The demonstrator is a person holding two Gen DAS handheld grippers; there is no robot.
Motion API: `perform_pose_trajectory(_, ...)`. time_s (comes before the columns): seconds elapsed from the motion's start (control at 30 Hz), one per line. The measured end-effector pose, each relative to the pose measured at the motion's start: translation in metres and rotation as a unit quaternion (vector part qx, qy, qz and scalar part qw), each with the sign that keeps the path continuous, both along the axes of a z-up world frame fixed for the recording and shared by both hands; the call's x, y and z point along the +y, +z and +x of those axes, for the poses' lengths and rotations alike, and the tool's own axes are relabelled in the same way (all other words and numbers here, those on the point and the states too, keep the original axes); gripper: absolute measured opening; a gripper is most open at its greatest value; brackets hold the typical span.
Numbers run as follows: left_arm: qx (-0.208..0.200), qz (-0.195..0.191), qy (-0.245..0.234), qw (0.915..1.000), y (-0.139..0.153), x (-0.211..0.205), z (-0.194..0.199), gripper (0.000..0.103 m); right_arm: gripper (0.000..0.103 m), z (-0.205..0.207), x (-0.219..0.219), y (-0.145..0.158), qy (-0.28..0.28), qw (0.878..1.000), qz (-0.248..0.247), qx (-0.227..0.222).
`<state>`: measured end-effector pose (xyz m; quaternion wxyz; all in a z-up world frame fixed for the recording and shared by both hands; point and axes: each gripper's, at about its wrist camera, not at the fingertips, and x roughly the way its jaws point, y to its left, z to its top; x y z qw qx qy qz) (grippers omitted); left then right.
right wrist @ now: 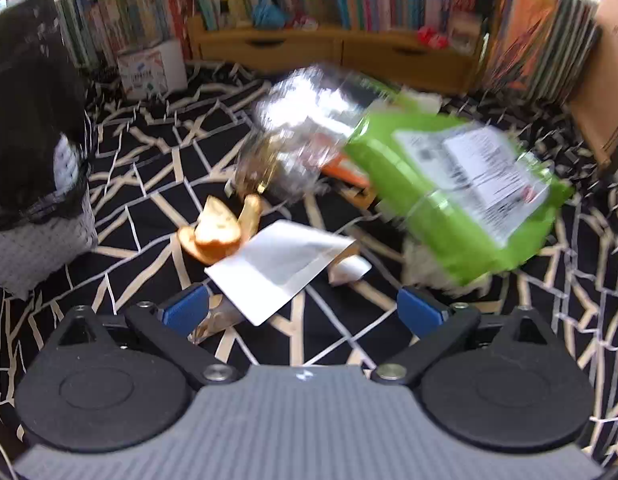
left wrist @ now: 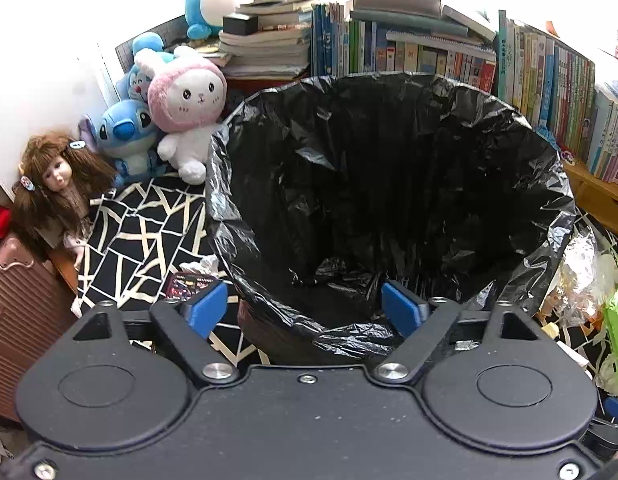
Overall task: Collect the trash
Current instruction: 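Grasp the black bag rim with the left tool while the right tool grasps a pale peel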
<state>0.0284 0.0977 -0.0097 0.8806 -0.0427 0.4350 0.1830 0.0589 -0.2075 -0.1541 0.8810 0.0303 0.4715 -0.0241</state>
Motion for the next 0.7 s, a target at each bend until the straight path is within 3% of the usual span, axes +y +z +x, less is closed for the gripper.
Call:
perform_pose_trajectory(0.17,0.010,-0.016,0.021,0.9996,-0.008,0.004,0.004,0.064,0.099,0.013,0.005,-0.019,0.006,1.000,0.026,0.012)
perform_pose_trajectory(0.23,0.017,-0.021,0.033,0.9991,-0.011,0.008,0.005,0.053,0.096,0.018,0.008,-0.024,0.010,0.999,0.033,0.011)
perform_pose_trajectory(0.43,0.027,-0.055,0.068,0.9958,-0.018,0.021,0.012,0.045,0.095,0.033,0.009,-0.032,-0.008,0.999,0.039,0.001)
perform_pose_trajectory(0.57,0.052,-0.063,0.081,0.9933,-0.027,0.024,0.021,0.042,0.094,0.041,0.011,-0.041,-0.007,1.000,0.029,-0.002)
perform_pose_trajectory(0.7,0.073,-0.071,0.099,0.9899,-0.034,0.026,0.027,0.027,0.087,0.048,0.016,-0.053,-0.003,1.000,0.003,0.006)
